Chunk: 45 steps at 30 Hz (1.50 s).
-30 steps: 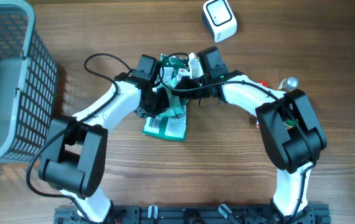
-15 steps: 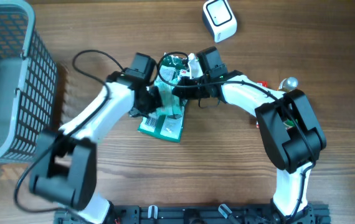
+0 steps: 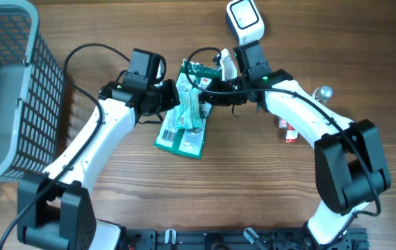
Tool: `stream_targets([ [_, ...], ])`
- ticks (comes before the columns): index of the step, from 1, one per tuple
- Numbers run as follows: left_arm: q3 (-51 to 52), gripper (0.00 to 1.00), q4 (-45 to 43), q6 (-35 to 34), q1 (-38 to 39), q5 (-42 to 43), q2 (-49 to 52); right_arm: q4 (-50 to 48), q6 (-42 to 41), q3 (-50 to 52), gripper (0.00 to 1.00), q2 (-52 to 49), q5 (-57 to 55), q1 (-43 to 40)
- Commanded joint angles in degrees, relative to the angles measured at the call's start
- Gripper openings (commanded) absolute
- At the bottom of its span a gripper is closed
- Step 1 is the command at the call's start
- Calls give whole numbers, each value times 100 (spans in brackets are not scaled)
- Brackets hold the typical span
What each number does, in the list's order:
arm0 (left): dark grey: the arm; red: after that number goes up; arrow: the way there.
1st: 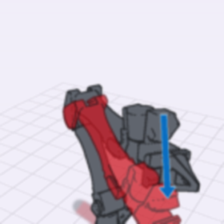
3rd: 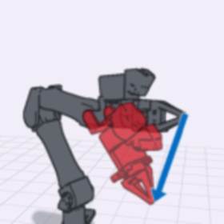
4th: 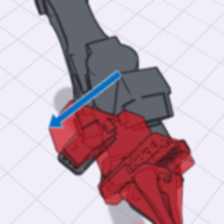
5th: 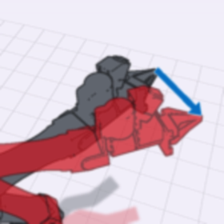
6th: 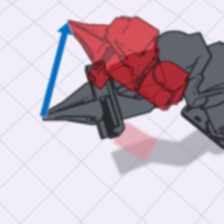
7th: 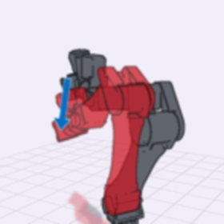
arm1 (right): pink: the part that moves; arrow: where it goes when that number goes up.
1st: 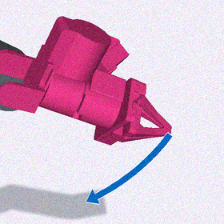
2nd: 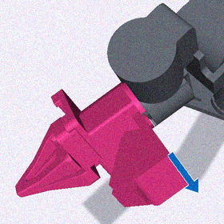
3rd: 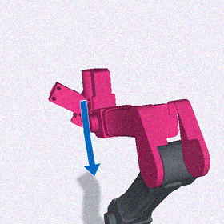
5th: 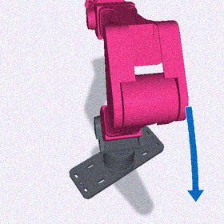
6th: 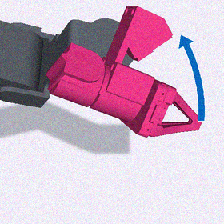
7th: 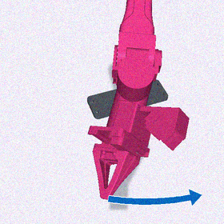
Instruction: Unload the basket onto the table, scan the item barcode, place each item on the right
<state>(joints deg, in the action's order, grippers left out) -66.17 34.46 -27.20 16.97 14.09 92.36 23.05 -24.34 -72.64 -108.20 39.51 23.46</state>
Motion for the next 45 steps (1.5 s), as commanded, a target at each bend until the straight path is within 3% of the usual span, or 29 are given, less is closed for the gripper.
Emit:
stream_targets([
  [1, -52, 4, -273, 562, -282, 1043, 420, 57, 96, 122, 4, 42, 654, 9],
  [4, -52, 4, -529, 800, -560, 1947, 800, 15, 332, 247, 4, 37, 1091, 15],
  [10, -52, 4, -951, 1034, -761, 2828, 1491, -575, 203, 616, 4, -4, 1099, 52],
  [27, -52, 4, -1113, 1029, -782, 2267, 1784, -1473, -136, 678, 4, -828, 835, 299],
  [45, -48, 4, -1198, 1029, -782, 1596, 2295, -1169, -450, 1043, 4, -861, -544, 315],
])
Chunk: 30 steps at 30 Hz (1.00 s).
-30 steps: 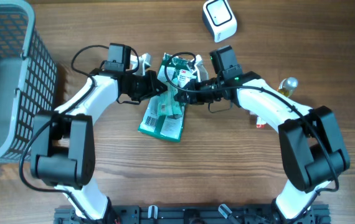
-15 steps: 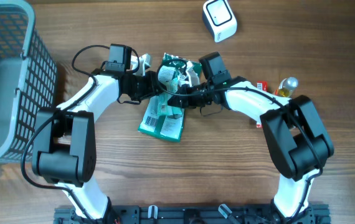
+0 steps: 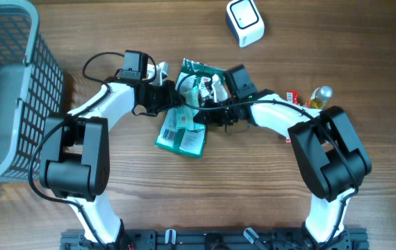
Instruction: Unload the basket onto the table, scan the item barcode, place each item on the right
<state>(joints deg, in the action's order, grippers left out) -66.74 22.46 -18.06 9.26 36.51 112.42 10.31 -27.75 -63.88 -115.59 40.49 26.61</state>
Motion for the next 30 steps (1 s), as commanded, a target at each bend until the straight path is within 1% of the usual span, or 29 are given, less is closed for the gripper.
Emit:
stream_targets([
  [1, 9, 4, -2, 118, -11, -667, 289, 109, -103, 166, 4, -122, -640, 0],
  [7, -44, 4, -297, 116, -28, -660, 199, 125, -74, 166, 4, -122, -640, 0],
  [12, -479, 4, -109, -24, -234, -662, -706, 125, -81, 164, 6, -120, -634, 0],
  [14, -485, 4, 13, -232, -291, -662, -1147, 129, -92, 164, 9, -83, -612, 0],
  [17, -485, 4, 487, -232, -291, -660, -1432, 212, -68, 127, 17, 188, -498, 0],
  [19, -481, 4, 953, -219, -262, -662, -1414, 424, 125, -11, 24, 590, -490, 0],
  [20, -470, 4, 1086, -203, -247, -662, -1401, 476, 205, -61, 25, 737, -487, 0],
  [24, -446, 4, 1405, -164, -142, -667, -1215, 352, 378, -153, 38, 1241, -584, -26],
  [27, -446, 4, 1537, -166, -31, -660, -1008, 39, 374, -151, 41, 1255, -706, -138],
  [30, -446, 4, 1659, -164, 166, -664, -776, -140, 380, -151, 40, 1196, -929, -254],
])
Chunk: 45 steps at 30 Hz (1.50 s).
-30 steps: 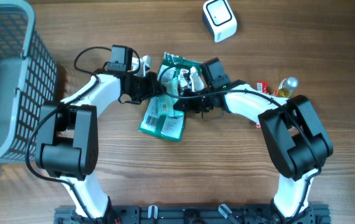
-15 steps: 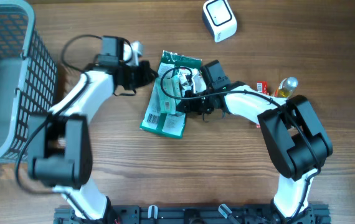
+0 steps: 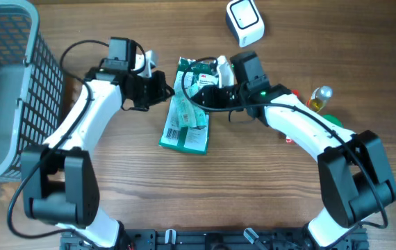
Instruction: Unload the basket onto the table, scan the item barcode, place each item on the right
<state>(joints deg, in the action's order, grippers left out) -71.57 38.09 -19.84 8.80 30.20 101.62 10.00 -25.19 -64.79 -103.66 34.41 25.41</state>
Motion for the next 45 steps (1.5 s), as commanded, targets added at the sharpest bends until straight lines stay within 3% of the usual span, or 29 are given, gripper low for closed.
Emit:
stream_targets([
  [1, 42, 4, 98, 11, 282, -55, 391, -173, 122, -55, 40, -11, -337, -157],
  [9, 44, 4, 234, 7, 435, -553, 730, -507, 122, -52, 42, -389, -417, -162],
  [17, 334, 5, 140, 4, 450, -564, 741, -811, 297, -52, 52, -745, -420, -160],
  [26, 483, 7, -136, -33, 450, -564, 800, -872, 251, -37, 51, -1130, 26, -157],
  [34, 481, 4, -120, -35, 376, -562, 787, -282, -39, -35, 49, -1198, 498, 212],
  [45, 476, 4, -127, -26, 94, 155, 382, -505, -214, -131, 52, -1196, 1027, 116],
])
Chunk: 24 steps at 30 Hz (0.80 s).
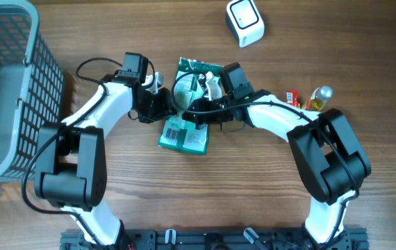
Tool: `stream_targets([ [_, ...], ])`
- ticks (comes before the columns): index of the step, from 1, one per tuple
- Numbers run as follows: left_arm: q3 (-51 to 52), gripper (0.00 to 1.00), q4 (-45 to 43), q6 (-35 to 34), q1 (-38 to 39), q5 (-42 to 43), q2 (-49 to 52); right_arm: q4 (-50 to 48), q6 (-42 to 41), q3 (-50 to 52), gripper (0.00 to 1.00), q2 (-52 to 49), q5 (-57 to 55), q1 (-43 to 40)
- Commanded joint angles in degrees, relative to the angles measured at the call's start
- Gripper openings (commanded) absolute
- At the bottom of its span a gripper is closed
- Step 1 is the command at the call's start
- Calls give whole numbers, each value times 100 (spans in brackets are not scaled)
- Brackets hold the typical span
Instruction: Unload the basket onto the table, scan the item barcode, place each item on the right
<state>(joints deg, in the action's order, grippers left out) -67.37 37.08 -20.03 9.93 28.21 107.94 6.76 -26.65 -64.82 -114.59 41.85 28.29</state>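
Note:
A green flat package [186, 136] lies on the wooden table at the middle, with a white barcode label [176, 130] near its lower left. My left gripper [163, 105] is at the package's left edge. From the right, my right gripper [199, 105] reaches over the package's middle and covers part of it. From overhead the fingers of both grippers are too hidden to tell their state. The white scanner [245, 21] stands at the far edge, apart from both arms.
A grey mesh basket [7, 90] fills the left side. A small bottle with a silver cap [319, 95] and a small red and white item [292, 98] lie at the right, behind my right arm.
My left gripper was clear of the package on its left; now it is at the package's left edge. My right gripper has moved from the package's top right down over its middle.
At first both grippers met on the tilted package, my right wrist just below the scanner. Then both were lower on it. Later the package lay straighter, my left gripper drawn back from it. Now both grippers are on it again.

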Motion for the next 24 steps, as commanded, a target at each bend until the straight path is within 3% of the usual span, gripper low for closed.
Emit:
stream_targets([
  [1, 57, 4, -63, 17, -22, 503, -251, -256, -105, -149, 52, -103, 284, -260],
  [10, 57, 6, -289, 33, -74, 664, -251, -413, -328, -144, 57, -109, -116, -564],
  [13, 63, 11, -400, 28, -68, 313, -247, -476, -315, -144, 58, -114, -629, -542],
  [15, 63, 19, -400, 26, -68, 260, -219, -697, -175, -144, 58, -127, -632, -542],
  [17, 74, 24, -363, 24, -61, 267, -203, -1064, -22, -146, 63, -127, -833, -542],
  [24, 173, 24, -299, 33, 164, 278, -195, -1556, -31, -146, 65, -138, -1102, -535],
])
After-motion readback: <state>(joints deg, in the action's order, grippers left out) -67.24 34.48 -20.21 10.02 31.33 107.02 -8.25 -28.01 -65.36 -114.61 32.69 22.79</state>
